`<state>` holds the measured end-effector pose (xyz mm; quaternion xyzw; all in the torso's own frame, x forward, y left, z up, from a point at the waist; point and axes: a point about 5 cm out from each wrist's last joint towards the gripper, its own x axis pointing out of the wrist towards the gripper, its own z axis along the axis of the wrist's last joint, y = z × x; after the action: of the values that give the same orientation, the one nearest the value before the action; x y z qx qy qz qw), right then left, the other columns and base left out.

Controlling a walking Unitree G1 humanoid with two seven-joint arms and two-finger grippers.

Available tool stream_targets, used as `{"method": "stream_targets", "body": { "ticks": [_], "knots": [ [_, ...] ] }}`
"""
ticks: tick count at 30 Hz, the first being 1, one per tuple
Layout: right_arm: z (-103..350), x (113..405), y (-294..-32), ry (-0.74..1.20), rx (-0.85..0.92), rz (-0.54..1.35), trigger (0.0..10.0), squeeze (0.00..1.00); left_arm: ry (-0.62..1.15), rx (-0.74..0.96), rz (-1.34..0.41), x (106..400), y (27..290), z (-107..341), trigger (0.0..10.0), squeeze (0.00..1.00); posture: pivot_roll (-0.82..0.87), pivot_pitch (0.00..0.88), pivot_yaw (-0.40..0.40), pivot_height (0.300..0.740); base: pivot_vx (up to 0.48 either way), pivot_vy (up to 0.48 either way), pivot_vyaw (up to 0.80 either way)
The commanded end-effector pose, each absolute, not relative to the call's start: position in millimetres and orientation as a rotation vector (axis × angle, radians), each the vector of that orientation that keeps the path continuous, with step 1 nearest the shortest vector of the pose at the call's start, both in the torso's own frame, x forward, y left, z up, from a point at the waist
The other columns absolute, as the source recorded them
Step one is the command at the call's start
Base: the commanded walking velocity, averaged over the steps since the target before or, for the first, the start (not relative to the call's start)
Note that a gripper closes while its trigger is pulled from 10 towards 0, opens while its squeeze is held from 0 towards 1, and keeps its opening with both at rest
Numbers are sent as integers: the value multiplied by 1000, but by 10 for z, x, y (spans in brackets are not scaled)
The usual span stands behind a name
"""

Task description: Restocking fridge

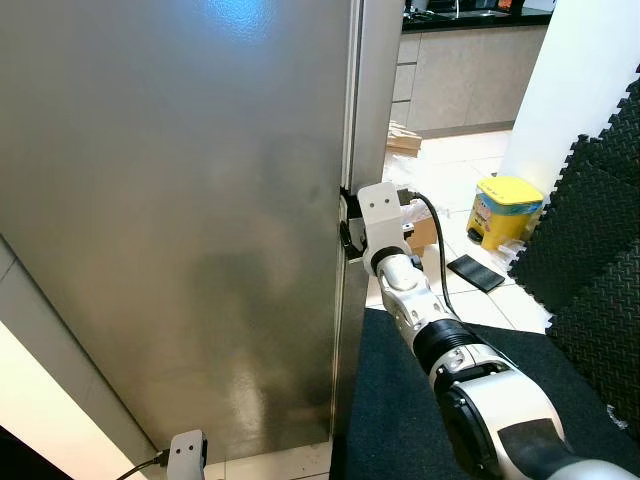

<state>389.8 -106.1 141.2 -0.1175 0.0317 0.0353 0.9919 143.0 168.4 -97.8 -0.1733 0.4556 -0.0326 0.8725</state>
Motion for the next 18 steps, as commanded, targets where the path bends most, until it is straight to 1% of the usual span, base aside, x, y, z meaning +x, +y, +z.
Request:
{"method": "stream_targets", "body": {
  "ticks": [1,9,18],
  "knots": [
    [1116,3812,-1542,227,-256,-120,10000,0,1016,-365,-75,1298,1683,-1031,10000,0,-44,5,-2,740,0,0,0],
    [1051,3772,-1664,250,-263,-158,10000,0,1017,-364,-79,1297,1679,-1032,10000,0,-50,6,3,740,0,0,0],
    [1041,3765,-1691,257,-265,-171,10000,0,1015,-363,-82,1304,1679,-1029,10000,0,-50,6,3,740,0,0,0]
  ]
}}
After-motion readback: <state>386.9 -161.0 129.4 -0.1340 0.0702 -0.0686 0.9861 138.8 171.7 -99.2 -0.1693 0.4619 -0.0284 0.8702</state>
